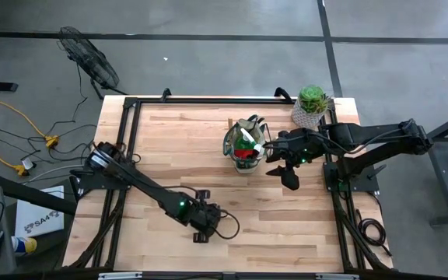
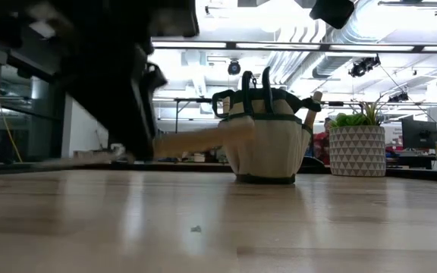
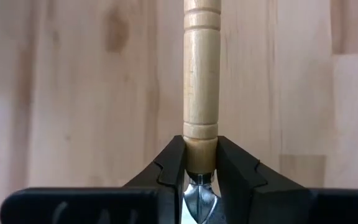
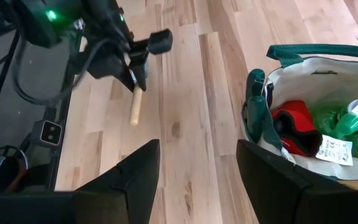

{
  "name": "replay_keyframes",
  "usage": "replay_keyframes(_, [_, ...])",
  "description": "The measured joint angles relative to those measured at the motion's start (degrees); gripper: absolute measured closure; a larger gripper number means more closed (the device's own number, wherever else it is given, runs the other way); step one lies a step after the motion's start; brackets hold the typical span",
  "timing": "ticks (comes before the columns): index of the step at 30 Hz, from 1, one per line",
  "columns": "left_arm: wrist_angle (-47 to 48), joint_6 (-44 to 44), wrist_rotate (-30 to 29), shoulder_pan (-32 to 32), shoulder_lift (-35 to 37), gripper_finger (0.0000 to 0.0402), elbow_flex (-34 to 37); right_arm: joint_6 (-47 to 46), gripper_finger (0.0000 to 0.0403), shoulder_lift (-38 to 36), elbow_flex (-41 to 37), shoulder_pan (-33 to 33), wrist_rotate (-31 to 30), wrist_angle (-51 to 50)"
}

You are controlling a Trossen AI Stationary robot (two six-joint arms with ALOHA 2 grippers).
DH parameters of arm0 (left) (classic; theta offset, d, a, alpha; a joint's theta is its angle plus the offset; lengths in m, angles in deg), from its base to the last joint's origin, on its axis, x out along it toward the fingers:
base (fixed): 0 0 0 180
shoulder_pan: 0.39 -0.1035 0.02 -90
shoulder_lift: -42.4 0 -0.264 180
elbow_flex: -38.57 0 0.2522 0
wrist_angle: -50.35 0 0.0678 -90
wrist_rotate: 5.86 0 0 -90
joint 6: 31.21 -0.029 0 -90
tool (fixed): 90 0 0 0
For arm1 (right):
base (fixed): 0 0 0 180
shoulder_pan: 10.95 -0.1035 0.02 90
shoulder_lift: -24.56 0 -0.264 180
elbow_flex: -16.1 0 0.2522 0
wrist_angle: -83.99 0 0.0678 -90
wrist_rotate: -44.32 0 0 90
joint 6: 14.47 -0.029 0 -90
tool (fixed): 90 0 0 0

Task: Pick & Place Garden tools in Gardening bag
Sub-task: Put the brown trowel into the gardening bag

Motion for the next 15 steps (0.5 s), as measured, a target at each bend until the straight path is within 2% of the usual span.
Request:
replay_keyframes(7, [0.86,-2.16,-5.5,-2.06,6.67,0.0342,-0.02,1.29,0.0198,0.0,0.0,0.0,-0.09,2.04])
replay_keyframes(15, [-2.88,-8.83,-8.53,-6.65,14.31,0.0342,-0.11,1.99,0.0198,0.02,0.0,0.0,-0.08,13.31])
